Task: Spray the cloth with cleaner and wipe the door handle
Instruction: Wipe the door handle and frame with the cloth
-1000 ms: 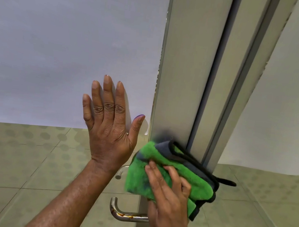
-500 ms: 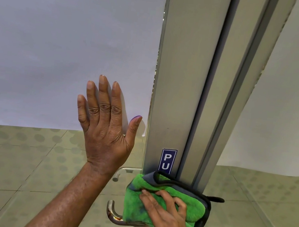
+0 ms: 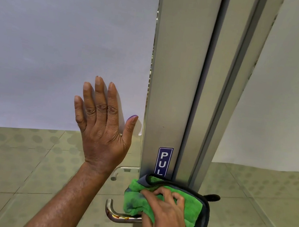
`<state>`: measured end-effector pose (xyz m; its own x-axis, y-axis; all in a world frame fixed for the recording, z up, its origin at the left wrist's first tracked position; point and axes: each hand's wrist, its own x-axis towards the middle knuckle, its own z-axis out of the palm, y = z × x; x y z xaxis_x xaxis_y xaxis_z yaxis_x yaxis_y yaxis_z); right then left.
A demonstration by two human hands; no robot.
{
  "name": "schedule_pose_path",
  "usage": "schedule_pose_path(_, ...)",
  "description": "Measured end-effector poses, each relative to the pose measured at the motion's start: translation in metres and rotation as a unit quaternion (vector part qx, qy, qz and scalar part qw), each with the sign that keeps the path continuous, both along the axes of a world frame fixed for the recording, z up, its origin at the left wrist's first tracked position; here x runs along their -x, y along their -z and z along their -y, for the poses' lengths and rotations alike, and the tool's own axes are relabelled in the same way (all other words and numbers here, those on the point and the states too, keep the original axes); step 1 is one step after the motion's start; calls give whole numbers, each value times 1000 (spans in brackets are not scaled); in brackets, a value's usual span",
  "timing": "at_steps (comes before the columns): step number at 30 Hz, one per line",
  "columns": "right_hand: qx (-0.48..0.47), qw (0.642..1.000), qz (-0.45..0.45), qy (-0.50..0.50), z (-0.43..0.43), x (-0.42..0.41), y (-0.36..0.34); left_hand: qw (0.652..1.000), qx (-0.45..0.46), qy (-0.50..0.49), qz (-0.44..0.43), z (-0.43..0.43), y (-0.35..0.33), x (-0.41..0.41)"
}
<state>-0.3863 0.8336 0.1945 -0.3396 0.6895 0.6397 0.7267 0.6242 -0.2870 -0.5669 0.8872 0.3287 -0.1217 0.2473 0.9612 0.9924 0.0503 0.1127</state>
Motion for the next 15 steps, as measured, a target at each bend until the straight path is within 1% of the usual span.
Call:
schedule_pose_path(3, 81, 995, 23, 46, 4, 4, -9, 1000, 2, 1, 2, 0, 0, 0)
schedule_pose_path(4, 108, 992, 20, 62, 6, 6, -9, 1000, 3, 0, 3, 0, 0, -1)
schedule_pose_path(5, 150, 986, -5, 69, 9, 7, -10, 1000, 4, 0, 4, 0, 0, -1)
schedule_pose_path(6, 197, 977, -47, 66, 12, 9, -12, 1000, 5, 1, 4, 1, 0, -1)
schedule_pose_path(7, 250, 962, -105, 41, 14, 8, -13, 1000, 4, 2, 4, 1, 0, -1)
schedule_pose_path(8, 293, 940, -176, 6, 17, 7, -13, 1000, 3, 2, 3, 0, 0, -1)
schedule_pose_path(10, 360, 880, -304, -59, 22, 3, -11, 1000, 1, 1, 1, 0, 0, -1)
schedule_pose_path(11, 375, 840, -380, -95, 26, 2, -13, 1000, -1, -1, 0, 0, 0, -1)
schedule_pose_path(12, 366, 796, -467, -120, 31, 0, -14, 1000, -2, -1, 0, 0, -1, -1)
schedule_pose_path(13, 328, 768, -536, -128, 37, 0, -15, 1000, -2, -1, 1, 0, -1, -1)
schedule_pose_path(14, 276, 771, -565, -102, 43, -1, -17, 1000, -3, 0, 3, 0, -1, -1)
schedule_pose_path(15, 221, 790, -569, -56, 47, 2, -19, 1000, -3, 1, 4, 0, -1, -2)
